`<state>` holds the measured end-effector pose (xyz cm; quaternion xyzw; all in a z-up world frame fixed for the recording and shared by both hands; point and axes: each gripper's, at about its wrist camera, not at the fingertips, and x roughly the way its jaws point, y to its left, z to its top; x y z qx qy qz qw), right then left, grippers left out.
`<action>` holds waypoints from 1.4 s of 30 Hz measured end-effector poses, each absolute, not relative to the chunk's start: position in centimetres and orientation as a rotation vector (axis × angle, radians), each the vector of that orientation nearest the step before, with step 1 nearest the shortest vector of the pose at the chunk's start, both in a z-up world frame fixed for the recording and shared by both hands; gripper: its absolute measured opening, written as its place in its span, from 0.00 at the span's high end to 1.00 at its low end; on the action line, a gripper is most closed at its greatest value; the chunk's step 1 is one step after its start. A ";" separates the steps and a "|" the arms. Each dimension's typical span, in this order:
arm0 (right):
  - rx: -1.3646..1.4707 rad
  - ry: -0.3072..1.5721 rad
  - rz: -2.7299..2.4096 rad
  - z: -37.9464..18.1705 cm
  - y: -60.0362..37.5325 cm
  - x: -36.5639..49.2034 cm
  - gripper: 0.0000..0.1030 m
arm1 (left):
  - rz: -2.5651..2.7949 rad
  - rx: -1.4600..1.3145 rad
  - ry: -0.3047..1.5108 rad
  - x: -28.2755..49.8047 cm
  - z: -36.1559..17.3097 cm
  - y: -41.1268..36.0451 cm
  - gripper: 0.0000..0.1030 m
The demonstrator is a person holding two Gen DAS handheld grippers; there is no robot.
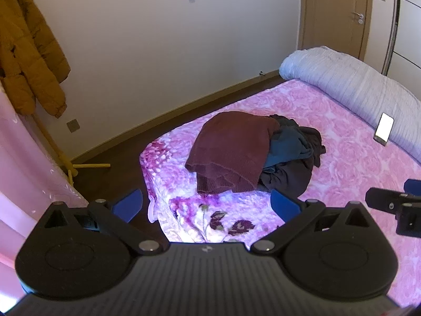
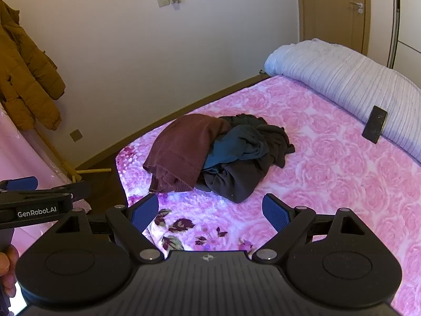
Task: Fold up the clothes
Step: 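Reach both grippers toward the brown knit vest on the clothes pile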
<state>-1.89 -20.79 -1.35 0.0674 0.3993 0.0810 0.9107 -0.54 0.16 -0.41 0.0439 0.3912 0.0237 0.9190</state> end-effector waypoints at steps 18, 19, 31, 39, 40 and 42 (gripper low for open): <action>0.115 0.894 0.183 -6.1 -18.2 -1.3 0.14 | 0.117 -0.004 0.883 -2.0 -4.9 2.6 0.01; 0.111 0.897 0.183 -6.2 -18.3 -1.1 0.14 | 0.113 -0.007 0.889 -1.3 -5.2 2.9 0.01; 0.123 0.975 0.054 -10.5 -15.0 10.5 0.14 | -0.087 0.121 0.910 14.7 -10.8 7.8 0.01; 0.158 0.942 0.108 -14.9 -12.8 20.0 0.14 | -0.371 0.237 0.895 24.3 -17.8 9.1 0.01; 0.156 0.942 0.118 -15.7 -12.6 21.1 0.14 | -0.406 0.244 0.891 25.1 -18.6 8.8 0.01; 0.143 0.947 0.123 -17.7 -11.9 23.5 0.14 | -0.474 0.261 0.884 26.8 -20.2 8.5 0.01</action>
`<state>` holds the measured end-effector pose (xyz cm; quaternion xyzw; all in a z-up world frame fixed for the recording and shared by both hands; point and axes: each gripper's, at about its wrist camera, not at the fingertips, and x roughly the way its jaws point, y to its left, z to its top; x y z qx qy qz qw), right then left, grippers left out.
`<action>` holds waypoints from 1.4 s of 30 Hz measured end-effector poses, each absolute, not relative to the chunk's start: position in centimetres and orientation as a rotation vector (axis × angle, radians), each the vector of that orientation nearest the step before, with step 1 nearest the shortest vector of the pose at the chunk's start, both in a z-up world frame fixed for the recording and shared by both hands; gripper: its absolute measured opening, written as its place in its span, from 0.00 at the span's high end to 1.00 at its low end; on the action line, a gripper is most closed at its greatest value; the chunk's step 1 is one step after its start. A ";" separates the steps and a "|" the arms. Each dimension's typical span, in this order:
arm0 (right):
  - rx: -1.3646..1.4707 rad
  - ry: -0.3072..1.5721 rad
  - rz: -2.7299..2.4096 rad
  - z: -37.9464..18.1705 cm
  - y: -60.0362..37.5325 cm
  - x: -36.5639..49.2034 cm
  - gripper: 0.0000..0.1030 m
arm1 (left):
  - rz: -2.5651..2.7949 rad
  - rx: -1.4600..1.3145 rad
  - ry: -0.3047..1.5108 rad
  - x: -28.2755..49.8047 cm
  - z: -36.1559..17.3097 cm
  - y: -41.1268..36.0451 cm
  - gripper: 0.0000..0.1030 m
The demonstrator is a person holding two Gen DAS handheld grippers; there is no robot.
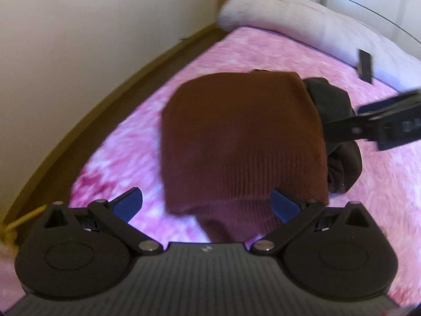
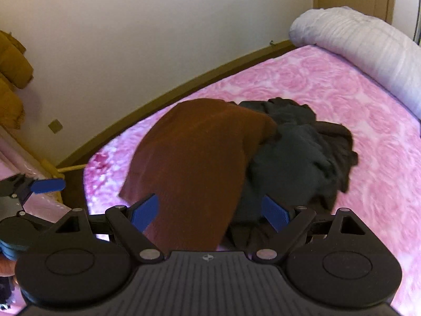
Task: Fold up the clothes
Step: 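Reach both grippers toward the brown knit vest on the clothes pile, then grasp the brown vest with both grippers and lift it off the pile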
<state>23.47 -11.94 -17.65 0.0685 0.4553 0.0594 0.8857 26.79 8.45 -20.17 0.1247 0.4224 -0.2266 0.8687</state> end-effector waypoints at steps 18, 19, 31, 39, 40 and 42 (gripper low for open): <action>0.180 0.940 0.113 -23.7 -9.5 29.5 0.44 | -0.820 0.217 0.928 33.3 -27.2 8.1 0.24; 0.176 0.939 0.110 -23.5 -9.4 29.5 0.54 | -0.834 0.227 0.919 33.1 -27.0 7.9 0.30; 0.172 0.734 0.180 -13.6 -10.5 24.5 0.86 | -0.959 0.296 0.691 26.4 -20.6 5.1 0.51; 0.187 0.594 0.016 -6.9 -17.9 8.3 0.86 | -1.228 0.304 0.534 14.1 -16.9 -4.0 0.51; 0.198 0.585 -0.021 -7.2 -19.2 5.6 0.86 | -1.262 0.309 0.516 12.2 -17.1 -5.6 0.51; 0.232 0.576 -0.102 -9.5 -21.2 1.1 0.86 | -1.324 0.333 0.478 8.2 -18.1 -8.7 0.51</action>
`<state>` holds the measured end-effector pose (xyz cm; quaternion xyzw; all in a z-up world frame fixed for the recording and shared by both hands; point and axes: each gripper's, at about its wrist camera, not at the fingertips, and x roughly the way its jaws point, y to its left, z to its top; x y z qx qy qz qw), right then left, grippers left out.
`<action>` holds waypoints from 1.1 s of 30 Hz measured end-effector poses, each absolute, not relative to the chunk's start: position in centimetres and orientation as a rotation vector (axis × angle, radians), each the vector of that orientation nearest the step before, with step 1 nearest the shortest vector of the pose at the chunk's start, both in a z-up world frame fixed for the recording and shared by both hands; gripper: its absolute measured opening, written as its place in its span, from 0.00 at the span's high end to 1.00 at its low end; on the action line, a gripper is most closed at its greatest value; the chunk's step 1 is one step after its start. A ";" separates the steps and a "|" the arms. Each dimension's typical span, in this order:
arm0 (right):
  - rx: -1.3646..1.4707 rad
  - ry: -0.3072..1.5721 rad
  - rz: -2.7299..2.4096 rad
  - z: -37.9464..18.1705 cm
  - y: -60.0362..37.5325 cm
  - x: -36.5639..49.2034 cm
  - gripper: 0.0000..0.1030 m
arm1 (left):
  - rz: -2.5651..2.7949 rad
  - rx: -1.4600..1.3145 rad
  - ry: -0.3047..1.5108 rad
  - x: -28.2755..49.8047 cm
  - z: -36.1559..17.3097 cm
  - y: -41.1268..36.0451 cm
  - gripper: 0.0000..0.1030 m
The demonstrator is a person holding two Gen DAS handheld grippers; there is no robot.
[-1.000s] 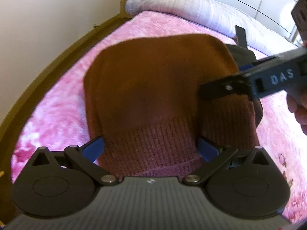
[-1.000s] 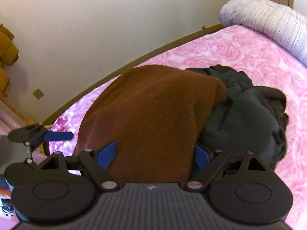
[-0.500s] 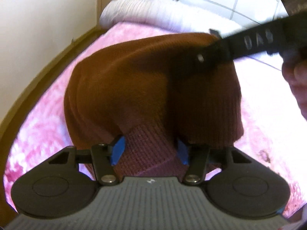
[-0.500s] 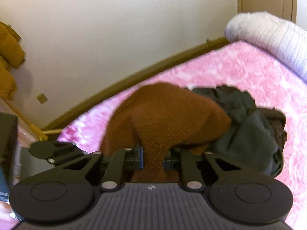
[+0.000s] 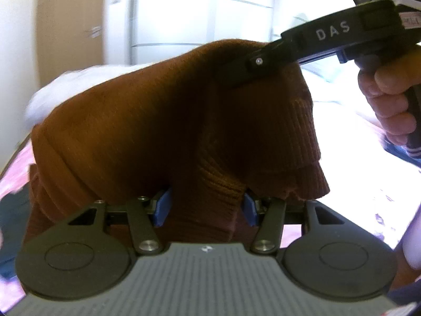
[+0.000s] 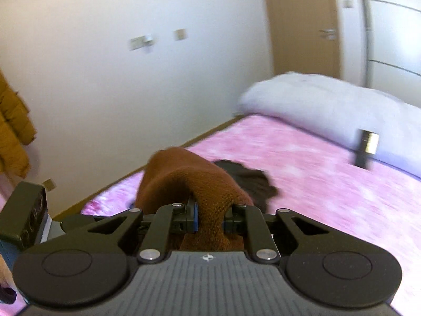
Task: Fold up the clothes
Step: 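Grasp the brown vest with both grippers and lift it off the pile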
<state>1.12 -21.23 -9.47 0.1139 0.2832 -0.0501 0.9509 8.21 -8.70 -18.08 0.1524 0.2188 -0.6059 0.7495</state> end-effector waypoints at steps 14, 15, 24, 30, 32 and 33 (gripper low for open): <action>0.467 0.491 -0.659 -25.2 -35.2 -30.0 0.85 | -1.486 0.456 0.533 -4.2 -33.0 -19.9 0.40; 0.490 0.477 -0.675 -26.2 -35.3 -31.0 0.85 | -1.489 0.464 0.521 -4.4 -33.5 -20.2 0.39; 0.543 0.372 -0.766 -31.8 -34.3 -32.4 0.70 | -1.522 0.438 0.358 -7.4 -33.7 -19.2 0.25; 0.419 0.364 -0.891 -31.3 -31.6 -33.1 0.55 | -1.467 0.434 0.287 -8.7 -32.7 -15.2 0.20; 0.388 0.366 -0.937 -30.6 -29.8 -33.6 0.42 | -1.442 0.437 0.325 -8.8 -32.4 -13.8 0.18; 0.386 0.365 -0.954 -30.3 -28.8 -33.9 0.39 | -1.433 0.440 0.336 -8.8 -32.3 -13.1 0.16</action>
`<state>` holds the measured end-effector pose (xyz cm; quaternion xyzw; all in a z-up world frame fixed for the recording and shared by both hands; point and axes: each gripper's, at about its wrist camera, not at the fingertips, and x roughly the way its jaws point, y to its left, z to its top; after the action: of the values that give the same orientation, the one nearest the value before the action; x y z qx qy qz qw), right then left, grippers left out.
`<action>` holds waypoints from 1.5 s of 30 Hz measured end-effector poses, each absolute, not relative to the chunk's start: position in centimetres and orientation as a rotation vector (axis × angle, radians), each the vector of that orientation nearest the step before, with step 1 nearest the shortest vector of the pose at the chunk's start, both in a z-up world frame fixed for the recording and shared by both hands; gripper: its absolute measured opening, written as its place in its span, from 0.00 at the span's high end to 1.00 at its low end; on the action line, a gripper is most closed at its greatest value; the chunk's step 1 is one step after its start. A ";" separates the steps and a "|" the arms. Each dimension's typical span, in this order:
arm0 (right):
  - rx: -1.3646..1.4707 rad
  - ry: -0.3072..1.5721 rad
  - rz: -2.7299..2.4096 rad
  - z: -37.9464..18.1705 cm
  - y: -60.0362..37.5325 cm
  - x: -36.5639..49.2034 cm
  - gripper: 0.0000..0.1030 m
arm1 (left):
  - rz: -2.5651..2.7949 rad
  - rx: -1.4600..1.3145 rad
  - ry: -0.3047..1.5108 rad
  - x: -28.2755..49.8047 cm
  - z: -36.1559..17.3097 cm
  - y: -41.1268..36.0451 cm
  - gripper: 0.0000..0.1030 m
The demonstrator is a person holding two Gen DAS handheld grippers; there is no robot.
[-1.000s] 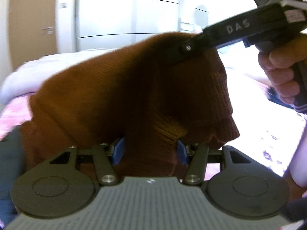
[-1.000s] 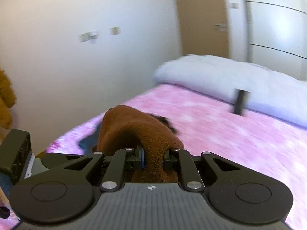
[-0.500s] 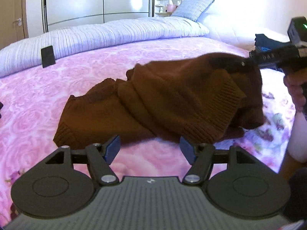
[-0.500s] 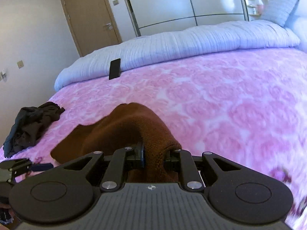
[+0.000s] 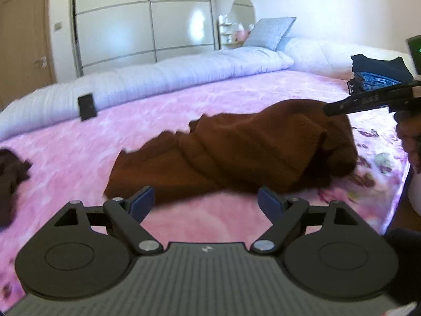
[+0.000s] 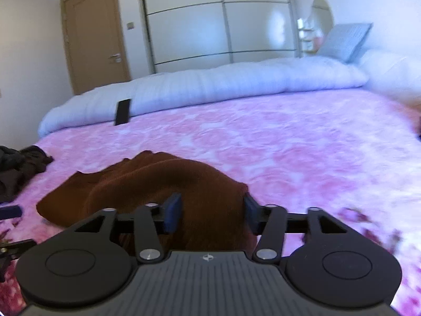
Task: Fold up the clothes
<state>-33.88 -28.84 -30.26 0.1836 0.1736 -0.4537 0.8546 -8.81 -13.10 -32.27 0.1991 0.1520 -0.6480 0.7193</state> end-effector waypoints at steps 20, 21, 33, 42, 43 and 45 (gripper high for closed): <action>-0.197 0.714 -0.599 -34.0 -24.2 -22.1 0.85 | -1.300 0.483 0.389 -4.1 -32.9 -13.9 0.05; -0.164 0.680 -0.612 -33.1 -24.9 -23.1 0.87 | -1.294 0.485 0.395 -3.4 -32.9 -14.7 0.05; 0.069 0.474 -1.103 -26.5 -38.5 -36.9 0.83 | -1.259 0.494 0.557 3.4 -34.8 -25.7 0.06; 0.074 0.433 -0.925 -28.4 -33.2 -35.7 0.32 | -1.313 0.460 0.677 4.1 -36.4 -26.8 0.67; 0.059 0.447 -0.842 -28.7 -32.2 -34.7 0.26 | -1.317 0.463 0.657 3.8 -36.0 -26.6 0.77; 0.022 0.497 -0.663 -29.6 -30.5 -32.5 0.24 | -1.332 0.447 0.614 3.6 -34.7 -25.7 0.93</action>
<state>-32.52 -30.53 -29.61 0.0106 0.2414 -0.3223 0.9153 3.58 -25.73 -34.74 0.2020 0.2777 -0.6028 0.7202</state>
